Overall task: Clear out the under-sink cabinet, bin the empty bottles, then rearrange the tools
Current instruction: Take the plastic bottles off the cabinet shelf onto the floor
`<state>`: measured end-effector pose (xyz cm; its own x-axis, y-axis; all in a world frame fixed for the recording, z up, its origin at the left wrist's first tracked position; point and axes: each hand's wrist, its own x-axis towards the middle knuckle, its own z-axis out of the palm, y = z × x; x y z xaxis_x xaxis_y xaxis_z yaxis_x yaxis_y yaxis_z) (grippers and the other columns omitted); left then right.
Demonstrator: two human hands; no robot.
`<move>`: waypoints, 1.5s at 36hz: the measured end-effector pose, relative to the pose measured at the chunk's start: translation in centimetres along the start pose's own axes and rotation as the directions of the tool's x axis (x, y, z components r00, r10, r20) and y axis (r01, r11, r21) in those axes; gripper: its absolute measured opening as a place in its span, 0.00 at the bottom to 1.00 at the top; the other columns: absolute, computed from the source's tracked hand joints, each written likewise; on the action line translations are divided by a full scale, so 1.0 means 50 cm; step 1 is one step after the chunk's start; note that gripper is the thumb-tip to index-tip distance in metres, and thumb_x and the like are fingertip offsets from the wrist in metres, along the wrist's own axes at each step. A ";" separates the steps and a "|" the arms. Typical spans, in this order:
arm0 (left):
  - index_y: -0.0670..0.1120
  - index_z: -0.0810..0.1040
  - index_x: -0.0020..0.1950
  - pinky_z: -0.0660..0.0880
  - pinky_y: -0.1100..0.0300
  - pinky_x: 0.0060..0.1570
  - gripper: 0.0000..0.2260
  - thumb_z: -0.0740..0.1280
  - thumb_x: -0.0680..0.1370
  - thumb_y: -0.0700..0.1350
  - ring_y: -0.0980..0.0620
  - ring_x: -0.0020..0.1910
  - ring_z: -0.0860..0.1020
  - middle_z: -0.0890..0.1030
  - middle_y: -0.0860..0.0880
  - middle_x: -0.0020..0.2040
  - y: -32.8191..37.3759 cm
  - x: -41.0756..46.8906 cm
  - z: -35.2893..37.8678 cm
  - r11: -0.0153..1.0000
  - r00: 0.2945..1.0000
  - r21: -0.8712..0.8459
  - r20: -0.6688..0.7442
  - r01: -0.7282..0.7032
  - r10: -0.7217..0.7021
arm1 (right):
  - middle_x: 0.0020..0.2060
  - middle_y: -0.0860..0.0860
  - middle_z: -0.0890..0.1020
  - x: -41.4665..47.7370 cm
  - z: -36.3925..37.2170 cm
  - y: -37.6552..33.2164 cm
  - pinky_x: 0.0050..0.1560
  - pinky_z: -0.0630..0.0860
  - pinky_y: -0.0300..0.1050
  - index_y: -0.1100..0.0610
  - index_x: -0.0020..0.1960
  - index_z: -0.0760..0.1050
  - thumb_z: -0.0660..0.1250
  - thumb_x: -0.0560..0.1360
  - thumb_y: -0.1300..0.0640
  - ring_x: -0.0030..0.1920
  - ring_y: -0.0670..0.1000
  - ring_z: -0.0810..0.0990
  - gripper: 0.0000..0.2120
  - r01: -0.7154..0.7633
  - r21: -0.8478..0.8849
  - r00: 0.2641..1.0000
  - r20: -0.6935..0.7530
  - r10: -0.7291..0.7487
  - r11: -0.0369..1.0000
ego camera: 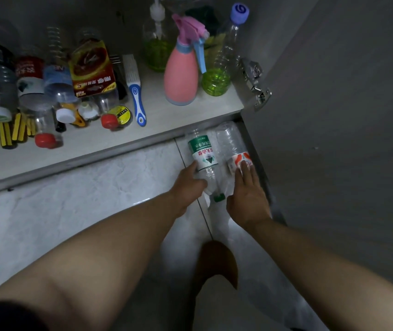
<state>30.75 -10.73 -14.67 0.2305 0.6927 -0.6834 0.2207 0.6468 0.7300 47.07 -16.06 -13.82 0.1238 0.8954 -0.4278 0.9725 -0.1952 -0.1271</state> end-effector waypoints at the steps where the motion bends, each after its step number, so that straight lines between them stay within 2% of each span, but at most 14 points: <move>1: 0.53 0.60 0.81 0.77 0.57 0.51 0.32 0.65 0.80 0.34 0.47 0.63 0.76 0.73 0.48 0.72 0.006 0.006 0.007 0.995 0.999 -0.085 0.013 0.053 -0.052 | 0.81 0.57 0.45 -0.004 -0.003 -0.001 0.80 0.52 0.51 0.60 0.82 0.46 0.63 0.79 0.55 0.81 0.57 0.42 0.38 -0.002 0.002 1.000 -0.026 0.002 1.000; 5: 0.55 0.58 0.82 0.77 0.51 0.60 0.33 0.63 0.81 0.35 0.46 0.67 0.74 0.70 0.48 0.75 0.022 0.030 0.035 0.986 0.992 -0.122 0.067 0.113 -0.106 | 0.76 0.59 0.60 -0.024 -0.002 0.004 0.73 0.66 0.53 0.60 0.78 0.57 0.65 0.77 0.56 0.76 0.58 0.61 0.33 -0.013 0.003 0.995 -0.098 0.013 1.000; 11: 0.56 0.62 0.81 0.75 0.49 0.64 0.32 0.62 0.81 0.34 0.45 0.71 0.71 0.68 0.48 0.76 0.046 0.059 0.072 0.975 0.978 -0.142 0.139 0.173 -0.153 | 0.81 0.56 0.47 -0.005 0.011 0.032 0.78 0.56 0.48 0.59 0.82 0.42 0.64 0.77 0.60 0.81 0.56 0.49 0.41 -0.017 0.103 1.000 -0.001 0.017 0.994; 19: 0.55 0.63 0.80 0.77 0.53 0.61 0.31 0.63 0.79 0.35 0.54 0.58 0.77 0.75 0.54 0.67 0.076 0.080 0.106 0.967 0.967 -0.195 0.224 0.163 -0.118 | 0.81 0.59 0.49 -0.004 0.016 0.043 0.79 0.54 0.50 0.62 0.81 0.47 0.63 0.76 0.61 0.81 0.57 0.49 0.39 -0.025 0.097 0.998 -0.060 0.031 0.995; 22: 0.57 0.64 0.79 0.75 0.47 0.65 0.29 0.62 0.80 0.38 0.51 0.61 0.76 0.74 0.53 0.68 0.075 0.071 0.106 0.985 0.973 -0.113 0.205 0.133 -0.108 | 0.80 0.58 0.52 -0.020 0.016 0.034 0.79 0.54 0.46 0.61 0.81 0.48 0.65 0.76 0.61 0.80 0.55 0.50 0.39 0.016 0.142 0.996 -0.084 -0.004 0.990; 24: 0.58 0.70 0.74 0.79 0.52 0.56 0.24 0.63 0.80 0.39 0.53 0.54 0.77 0.77 0.54 0.61 0.074 0.058 0.086 0.997 0.985 0.013 0.155 0.070 -0.072 | 0.79 0.57 0.57 -0.027 0.011 0.031 0.78 0.57 0.45 0.59 0.80 0.53 0.66 0.75 0.60 0.79 0.54 0.55 0.37 0.064 0.137 0.994 -0.094 -0.052 0.988; 26: 0.53 0.71 0.74 0.79 0.53 0.51 0.22 0.63 0.81 0.39 0.52 0.52 0.78 0.75 0.52 0.64 0.071 0.046 0.051 0.980 0.992 0.201 0.126 -0.016 -0.010 | 0.77 0.55 0.61 -0.032 0.002 0.027 0.76 0.62 0.46 0.57 0.78 0.59 0.67 0.75 0.60 0.77 0.54 0.60 0.33 0.114 0.141 0.992 -0.076 -0.105 0.983; 28: 0.48 0.71 0.76 0.76 0.58 0.55 0.23 0.64 0.81 0.38 0.48 0.63 0.77 0.71 0.47 0.73 0.069 0.032 0.002 0.910 0.991 0.401 0.124 -0.100 0.054 | 0.74 0.55 0.65 -0.033 -0.011 0.016 0.72 0.67 0.48 0.56 0.74 0.66 0.67 0.76 0.60 0.73 0.55 0.65 0.28 0.169 0.171 0.985 -0.043 -0.164 0.971; 30: 0.46 0.73 0.73 0.71 0.59 0.65 0.21 0.64 0.80 0.37 0.47 0.70 0.73 0.72 0.44 0.74 0.081 0.004 -0.056 0.792 0.984 0.586 0.135 -0.172 0.114 | 0.68 0.55 0.71 -0.032 -0.029 -0.002 0.68 0.70 0.49 0.57 0.70 0.71 0.65 0.76 0.61 0.68 0.55 0.70 0.22 0.251 0.159 0.968 -0.017 -0.252 0.955; 35: 0.48 0.77 0.69 0.70 0.62 0.61 0.20 0.62 0.78 0.37 0.48 0.64 0.76 0.77 0.46 0.67 0.145 -0.104 -0.211 0.467 0.973 0.854 0.182 -0.227 0.141 | 0.63 0.54 0.72 -0.023 -0.096 -0.081 0.59 0.76 0.53 0.57 0.65 0.75 0.63 0.76 0.63 0.62 0.54 0.73 0.17 0.449 0.055 0.889 0.076 -0.452 0.892; 39: 0.49 0.79 0.66 0.74 0.58 0.60 0.17 0.62 0.79 0.39 0.48 0.60 0.78 0.80 0.48 0.62 0.195 -0.185 -0.340 0.348 0.971 0.913 0.157 -0.212 0.181 | 0.62 0.52 0.72 -0.015 -0.164 -0.176 0.61 0.75 0.50 0.56 0.64 0.75 0.63 0.76 0.62 0.64 0.52 0.72 0.17 0.542 0.011 0.834 0.113 -0.539 0.840; 44: 0.51 0.82 0.60 0.77 0.55 0.58 0.12 0.65 0.79 0.41 0.48 0.55 0.80 0.82 0.49 0.58 0.198 -0.248 -0.500 0.418 0.948 0.896 0.008 -0.149 0.320 | 0.63 0.50 0.71 -0.007 -0.239 -0.310 0.59 0.73 0.44 0.52 0.64 0.74 0.65 0.76 0.58 0.64 0.50 0.72 0.16 0.612 -0.037 0.785 0.156 -0.600 0.790; 48: 0.49 0.82 0.56 0.77 0.54 0.59 0.12 0.67 0.76 0.38 0.45 0.57 0.80 0.82 0.46 0.58 0.157 -0.271 -0.610 0.565 0.874 0.820 -0.205 -0.093 0.441 | 0.59 0.50 0.74 0.012 -0.274 -0.416 0.58 0.75 0.49 0.51 0.61 0.76 0.66 0.75 0.55 0.59 0.53 0.76 0.14 0.619 -0.056 0.780 0.158 -0.605 0.783; 54: 0.50 0.74 0.68 0.73 0.45 0.64 0.21 0.69 0.75 0.46 0.37 0.68 0.71 0.70 0.41 0.69 0.089 -0.269 -0.732 0.695 0.609 0.695 -0.636 0.186 0.473 | 0.53 0.50 0.79 0.056 -0.256 -0.551 0.49 0.72 0.41 0.51 0.57 0.76 0.66 0.76 0.54 0.52 0.53 0.79 0.10 0.606 0.058 0.793 0.029 -0.608 0.793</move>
<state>-6.04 -5.52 -2.08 -0.3582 0.9311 -0.0689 0.8545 0.3567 0.3777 23.14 -3.05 -0.06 -0.4993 0.8171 -0.2882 0.8350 0.3649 -0.4119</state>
